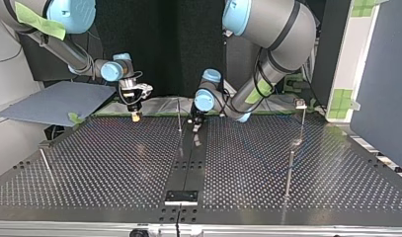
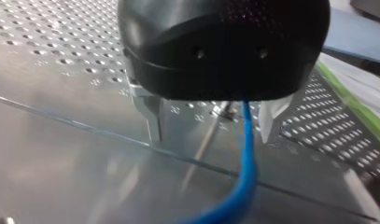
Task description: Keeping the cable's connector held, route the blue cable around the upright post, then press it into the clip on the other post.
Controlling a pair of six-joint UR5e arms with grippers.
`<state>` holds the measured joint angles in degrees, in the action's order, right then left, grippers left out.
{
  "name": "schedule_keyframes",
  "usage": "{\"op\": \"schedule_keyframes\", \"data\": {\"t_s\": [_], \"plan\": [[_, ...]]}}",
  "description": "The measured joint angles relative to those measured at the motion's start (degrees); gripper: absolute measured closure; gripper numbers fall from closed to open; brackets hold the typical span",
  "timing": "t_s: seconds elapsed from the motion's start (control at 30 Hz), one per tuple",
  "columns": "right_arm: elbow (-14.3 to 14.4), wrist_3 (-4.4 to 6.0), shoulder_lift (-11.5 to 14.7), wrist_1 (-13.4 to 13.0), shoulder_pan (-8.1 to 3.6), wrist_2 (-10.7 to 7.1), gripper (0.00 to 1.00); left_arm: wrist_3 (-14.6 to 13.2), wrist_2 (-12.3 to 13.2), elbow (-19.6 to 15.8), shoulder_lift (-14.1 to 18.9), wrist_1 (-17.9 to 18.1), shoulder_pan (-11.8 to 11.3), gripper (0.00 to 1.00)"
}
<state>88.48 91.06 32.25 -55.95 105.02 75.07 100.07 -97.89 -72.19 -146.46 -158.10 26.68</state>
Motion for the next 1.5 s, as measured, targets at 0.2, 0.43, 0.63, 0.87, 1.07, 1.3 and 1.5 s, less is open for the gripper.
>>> {"op": "schedule_keyframes", "data": {"t_s": [0.2, 0.43, 0.63, 0.87, 1.07, 1.3, 1.5], "plan": [[0.0, 0.17, -0.04, 0.02, -0.02, -0.03, 1.0, -3.76, -2.07, -0.02, 0.41, -2.52, 0.09, 0.0], [0.01, 0.18, -0.09, 0.31, -0.12, -0.25, 1.0, -7.79, 0.71, -1.89, 2.94, -3.95, 0.6, 0.0], [0.02, 0.11, -0.08, 0.63, -0.27, -0.27, 1.0, -10.11, 1.33, -4.96, 6.09, -4.43, 0.78, 0.0], [0.01, -0.08, -0.1, 1.0, -0.31, -0.83, 1.0, -9.12, 0.71, -8.42, 7.81, -2.83, 0.7, 0.0], [0.0, -0.29, -0.12, 1.47, -0.3, -0.96, 1.0, -9.48, -0.89, -10.05, 7.91, -2.56, 0.73, 0.0], [0.0, -0.41, -0.12, 1.69, -0.3, -1.11, 1.0, -11.25, -2.3, -10.28, 7.91, -2.81, 1.06, 0.0], [0.01, -0.42, -0.11, 1.76, -0.3, -1.15, 1.0, -13.66, 0.13, -11.17, 7.93, -3.43, 1.9, 0.0]]}}
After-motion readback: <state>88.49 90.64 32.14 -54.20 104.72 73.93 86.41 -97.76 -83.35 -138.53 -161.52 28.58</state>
